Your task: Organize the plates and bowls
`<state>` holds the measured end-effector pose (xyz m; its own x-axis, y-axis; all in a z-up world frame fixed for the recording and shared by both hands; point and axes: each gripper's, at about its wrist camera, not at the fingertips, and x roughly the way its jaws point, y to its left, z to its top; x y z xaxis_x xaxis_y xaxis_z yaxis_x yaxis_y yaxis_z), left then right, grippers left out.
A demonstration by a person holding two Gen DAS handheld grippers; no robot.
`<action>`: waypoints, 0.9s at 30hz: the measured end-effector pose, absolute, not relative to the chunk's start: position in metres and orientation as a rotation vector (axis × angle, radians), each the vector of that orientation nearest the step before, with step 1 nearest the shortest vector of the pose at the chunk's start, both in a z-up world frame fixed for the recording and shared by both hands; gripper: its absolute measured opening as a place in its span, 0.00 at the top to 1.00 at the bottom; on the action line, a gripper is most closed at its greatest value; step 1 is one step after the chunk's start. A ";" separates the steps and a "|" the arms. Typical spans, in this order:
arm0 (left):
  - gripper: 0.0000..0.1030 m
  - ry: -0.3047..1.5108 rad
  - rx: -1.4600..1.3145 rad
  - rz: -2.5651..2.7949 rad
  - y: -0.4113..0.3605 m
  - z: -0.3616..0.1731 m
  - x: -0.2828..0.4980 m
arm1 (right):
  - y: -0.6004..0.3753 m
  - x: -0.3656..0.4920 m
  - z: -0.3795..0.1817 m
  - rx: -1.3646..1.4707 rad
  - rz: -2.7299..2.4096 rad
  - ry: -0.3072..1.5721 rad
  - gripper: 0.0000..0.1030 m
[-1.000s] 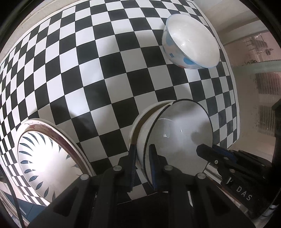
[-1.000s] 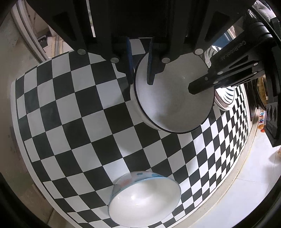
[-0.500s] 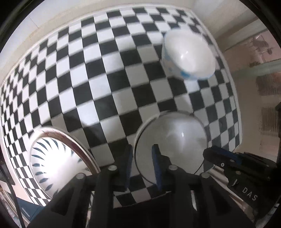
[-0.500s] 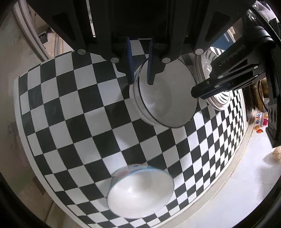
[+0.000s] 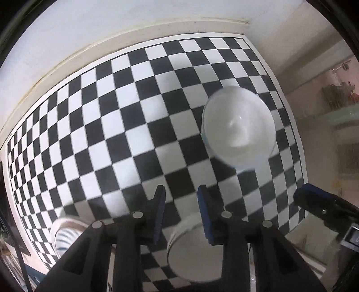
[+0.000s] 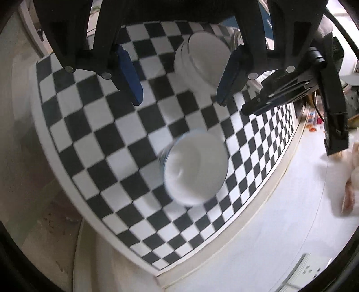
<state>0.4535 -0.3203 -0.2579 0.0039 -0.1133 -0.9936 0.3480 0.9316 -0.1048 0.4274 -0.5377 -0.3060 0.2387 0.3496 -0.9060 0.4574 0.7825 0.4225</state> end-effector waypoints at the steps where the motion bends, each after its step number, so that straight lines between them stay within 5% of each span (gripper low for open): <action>1: 0.73 1.529 0.189 -0.362 -0.323 -0.260 0.458 | -0.542 0.432 -0.306 0.726 -0.088 1.362 0.31; 19: 0.73 1.628 0.178 -0.371 -0.367 -0.304 0.528 | -0.572 0.502 -0.372 0.777 -0.121 1.441 0.33; 27: 0.74 1.685 0.143 -0.396 -0.372 -0.331 0.535 | -0.576 0.511 -0.393 0.817 -0.109 1.460 0.53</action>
